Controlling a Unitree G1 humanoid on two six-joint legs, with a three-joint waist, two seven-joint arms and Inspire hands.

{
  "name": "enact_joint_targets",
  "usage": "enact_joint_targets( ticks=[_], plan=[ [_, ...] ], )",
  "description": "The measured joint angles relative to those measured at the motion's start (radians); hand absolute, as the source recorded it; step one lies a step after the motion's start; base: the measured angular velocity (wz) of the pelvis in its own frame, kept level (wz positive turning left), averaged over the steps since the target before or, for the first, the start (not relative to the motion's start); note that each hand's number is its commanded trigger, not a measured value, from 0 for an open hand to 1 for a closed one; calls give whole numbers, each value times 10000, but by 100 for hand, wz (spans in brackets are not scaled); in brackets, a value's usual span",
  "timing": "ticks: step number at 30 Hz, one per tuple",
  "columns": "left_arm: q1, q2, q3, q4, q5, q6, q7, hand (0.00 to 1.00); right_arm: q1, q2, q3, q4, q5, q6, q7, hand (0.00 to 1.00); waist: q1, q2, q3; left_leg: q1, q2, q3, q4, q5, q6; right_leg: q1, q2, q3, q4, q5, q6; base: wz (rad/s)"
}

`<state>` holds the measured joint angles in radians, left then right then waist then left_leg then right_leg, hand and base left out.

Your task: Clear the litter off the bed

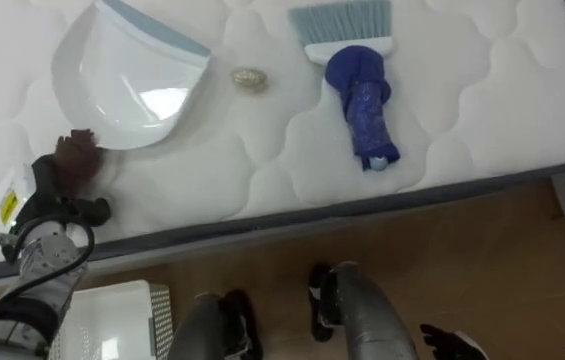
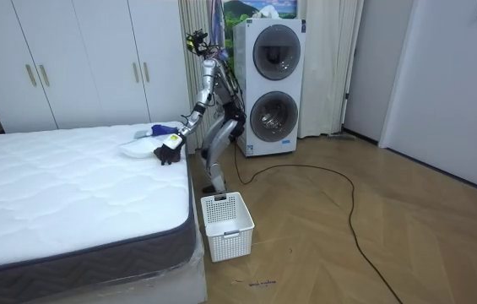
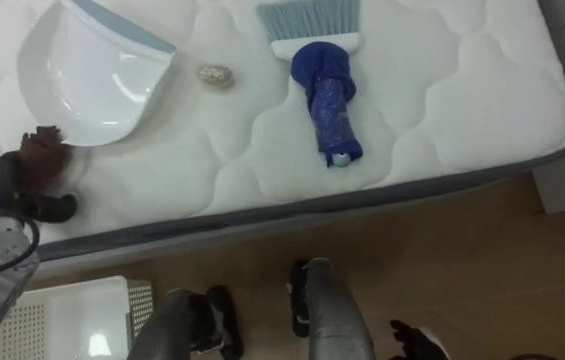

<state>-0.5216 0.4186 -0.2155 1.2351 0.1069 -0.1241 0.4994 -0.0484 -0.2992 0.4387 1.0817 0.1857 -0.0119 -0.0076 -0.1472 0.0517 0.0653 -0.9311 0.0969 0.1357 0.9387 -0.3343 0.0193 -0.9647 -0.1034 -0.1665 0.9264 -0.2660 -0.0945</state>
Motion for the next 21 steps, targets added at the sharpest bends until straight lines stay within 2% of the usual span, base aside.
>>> enact_joint_targets(
  ticks=[5, 9, 13, 18, 21],
  plan=[
    [-117, 322, -83, 71, -339, 264, 162, 100, 29, -94, 1, -70, -4, 123, -11, 0, -161, -1, 1, 12, -1, 3, 6, 9, -8, 0, 2, -12, 5, 50, 48, -3],
    [-220, 306, -216, 134, -379, 407, 130, 100, 98, -90, 42, -62, -2, 152, -5, 0, -214, -3, 2, -6, -25, 7, 10, -16, 15, 3, -11, -17, 6, 31, 14, 3],
    [-259, 259, -421, 138, -386, 581, -83, 100, 99, -86, 110, -70, -45, 321, 0, 0, -215, -6, 4, 16, -55, 18, 15, -122, 69, 33, -12, -20, 6, -30, 76, 1],
    [-262, 147, -517, 127, -567, 598, -102, 100, 84, -82, 111, -69, -32, 563, -4, 0, -189, -9, 6, 24, -56, 18, 22, -216, 114, 55, -31, 3, 8, -118, 167, 0],
    [-279, 141, -613, 138, -564, 612, -104, 100, 83, -81, 111, -47, -22, 577, -11, 0, -164, -15, 10, 56, -65, 18, 22, -222, 121, 99, -35, 6, 9, -127, 179, 0]
  ],
)
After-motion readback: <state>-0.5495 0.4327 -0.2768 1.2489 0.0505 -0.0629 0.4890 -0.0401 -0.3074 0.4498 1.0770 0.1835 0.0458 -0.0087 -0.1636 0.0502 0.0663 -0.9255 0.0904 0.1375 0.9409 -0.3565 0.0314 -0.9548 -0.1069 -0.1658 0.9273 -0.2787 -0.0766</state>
